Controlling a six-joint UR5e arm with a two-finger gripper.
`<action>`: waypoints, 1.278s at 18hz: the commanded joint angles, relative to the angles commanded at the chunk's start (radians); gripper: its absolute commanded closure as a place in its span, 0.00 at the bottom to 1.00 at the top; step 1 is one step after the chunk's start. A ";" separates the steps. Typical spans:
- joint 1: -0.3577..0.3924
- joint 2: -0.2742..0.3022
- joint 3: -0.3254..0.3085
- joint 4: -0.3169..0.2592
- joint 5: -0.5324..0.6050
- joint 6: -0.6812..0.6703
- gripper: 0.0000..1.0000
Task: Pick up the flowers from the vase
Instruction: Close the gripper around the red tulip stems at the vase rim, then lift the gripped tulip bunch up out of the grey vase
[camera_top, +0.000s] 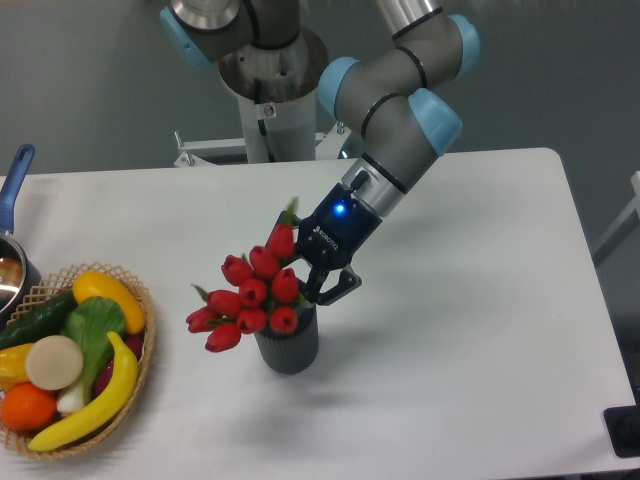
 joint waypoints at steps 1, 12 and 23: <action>0.000 0.000 -0.002 0.000 -0.002 0.000 0.55; 0.018 0.031 0.031 -0.002 -0.084 -0.135 0.55; 0.040 0.055 0.103 -0.002 -0.126 -0.287 0.55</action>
